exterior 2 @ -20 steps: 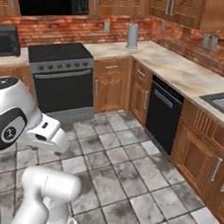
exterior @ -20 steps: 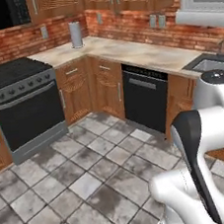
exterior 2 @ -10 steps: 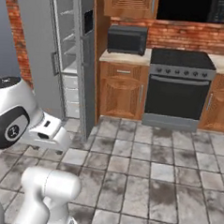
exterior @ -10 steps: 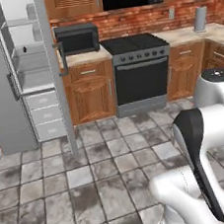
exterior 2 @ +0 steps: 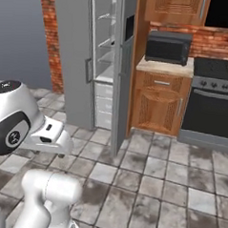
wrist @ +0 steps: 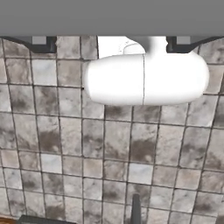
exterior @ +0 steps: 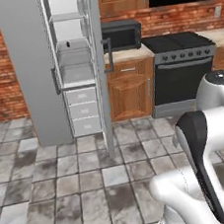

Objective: Retrieve the sausage and cheese from the fridge and place them on the cutting board on the counter.

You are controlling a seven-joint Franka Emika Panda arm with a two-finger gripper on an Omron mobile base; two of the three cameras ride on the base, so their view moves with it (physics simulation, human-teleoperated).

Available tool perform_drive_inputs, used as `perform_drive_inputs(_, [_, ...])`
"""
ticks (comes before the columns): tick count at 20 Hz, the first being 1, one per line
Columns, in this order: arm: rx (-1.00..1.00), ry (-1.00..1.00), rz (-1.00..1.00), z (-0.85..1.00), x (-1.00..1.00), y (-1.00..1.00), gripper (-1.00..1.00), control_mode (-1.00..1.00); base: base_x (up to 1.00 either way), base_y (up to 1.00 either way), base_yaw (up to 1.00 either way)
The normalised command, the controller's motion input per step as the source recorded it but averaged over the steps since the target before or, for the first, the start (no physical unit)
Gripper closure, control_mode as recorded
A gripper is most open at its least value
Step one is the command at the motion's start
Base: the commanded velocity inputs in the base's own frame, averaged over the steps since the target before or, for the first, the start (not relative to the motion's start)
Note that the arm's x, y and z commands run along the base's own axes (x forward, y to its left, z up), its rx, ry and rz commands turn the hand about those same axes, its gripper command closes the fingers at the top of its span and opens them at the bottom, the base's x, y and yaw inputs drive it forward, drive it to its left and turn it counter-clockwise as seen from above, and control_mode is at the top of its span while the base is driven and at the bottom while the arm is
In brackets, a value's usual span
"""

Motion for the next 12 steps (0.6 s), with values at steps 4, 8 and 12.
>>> perform_drive_inputs(4, [0.0, 0.0, 0.0, 0.0, 0.0, 0.0, -1.0, 1.0, 0.91, 0.45, 0.1])
perform_drive_inputs(8, [0.0, 0.0, 0.0, 0.0, 0.0, 0.0, -1.0, 1.0, 0.64, 0.71, 0.12])
perform_drive_inputs(12, [0.0, 0.0, 0.0, 0.0, 0.0, 0.0, -1.0, 1.0, 0.62, 0.78, 0.14])
